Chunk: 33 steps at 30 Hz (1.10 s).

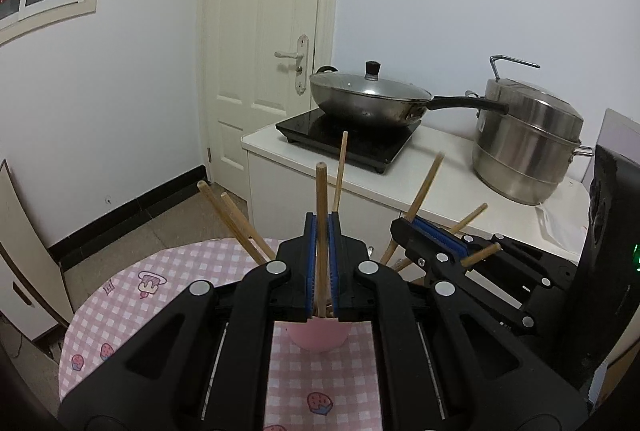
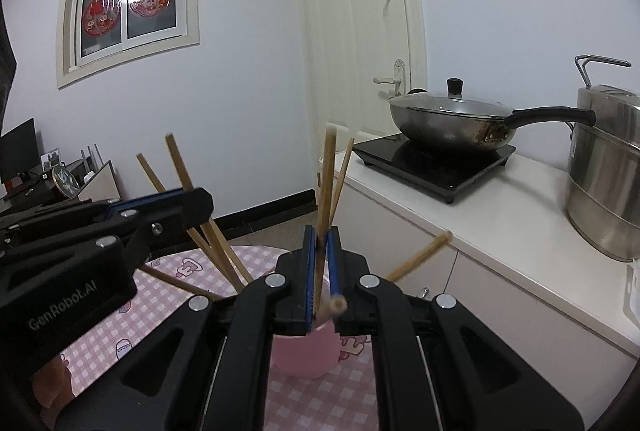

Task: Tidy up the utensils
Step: 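Lower the chopsticks into the pink cup with both tools, then open both tools to release the chopsticks into the pink cup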

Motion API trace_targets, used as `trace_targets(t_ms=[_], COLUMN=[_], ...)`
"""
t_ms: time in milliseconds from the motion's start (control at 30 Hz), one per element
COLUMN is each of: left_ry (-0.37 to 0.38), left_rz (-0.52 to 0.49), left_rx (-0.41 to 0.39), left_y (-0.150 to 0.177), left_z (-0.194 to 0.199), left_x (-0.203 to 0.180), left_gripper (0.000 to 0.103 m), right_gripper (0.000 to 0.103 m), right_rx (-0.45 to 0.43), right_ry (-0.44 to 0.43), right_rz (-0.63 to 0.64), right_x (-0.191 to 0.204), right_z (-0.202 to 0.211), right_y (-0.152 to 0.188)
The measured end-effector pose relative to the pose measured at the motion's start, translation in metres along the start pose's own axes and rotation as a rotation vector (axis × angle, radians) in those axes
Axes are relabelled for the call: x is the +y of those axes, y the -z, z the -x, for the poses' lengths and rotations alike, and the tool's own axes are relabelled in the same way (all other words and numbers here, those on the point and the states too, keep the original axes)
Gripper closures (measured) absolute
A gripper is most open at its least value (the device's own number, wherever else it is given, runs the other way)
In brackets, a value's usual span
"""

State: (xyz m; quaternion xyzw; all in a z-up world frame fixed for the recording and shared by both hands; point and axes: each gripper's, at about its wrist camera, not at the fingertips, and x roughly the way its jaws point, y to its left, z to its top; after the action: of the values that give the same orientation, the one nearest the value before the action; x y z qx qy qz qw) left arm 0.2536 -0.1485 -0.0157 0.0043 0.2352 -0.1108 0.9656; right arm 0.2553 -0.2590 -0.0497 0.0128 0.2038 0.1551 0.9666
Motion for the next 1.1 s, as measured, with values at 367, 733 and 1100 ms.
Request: trace_targets(t_ms=[367, 733, 1100], left_ry=[0.002, 0.001, -0.018], left_rz=[-0.012, -0.009, 0.02], left_rx=[-0.01, -0.036, -0.106], left_y=[0.0, 0.008, 0.023], left_z=[0.024, 0.07, 0.117], left_x=[0.0, 0.013, 0.036], left_gripper=[0.096, 0.096, 0.037], right_gripper=[0.076, 0.068, 0.062], right_rx=[-0.007, -0.037, -0.05], right_ry=[0.009, 0.012, 0.032], right_rz=[-0.01, 0.009, 0.015], right_x=[0.005, 0.025, 0.042], right_z=[0.02, 0.057, 0.087], right_y=[0.0, -0.008, -0.006])
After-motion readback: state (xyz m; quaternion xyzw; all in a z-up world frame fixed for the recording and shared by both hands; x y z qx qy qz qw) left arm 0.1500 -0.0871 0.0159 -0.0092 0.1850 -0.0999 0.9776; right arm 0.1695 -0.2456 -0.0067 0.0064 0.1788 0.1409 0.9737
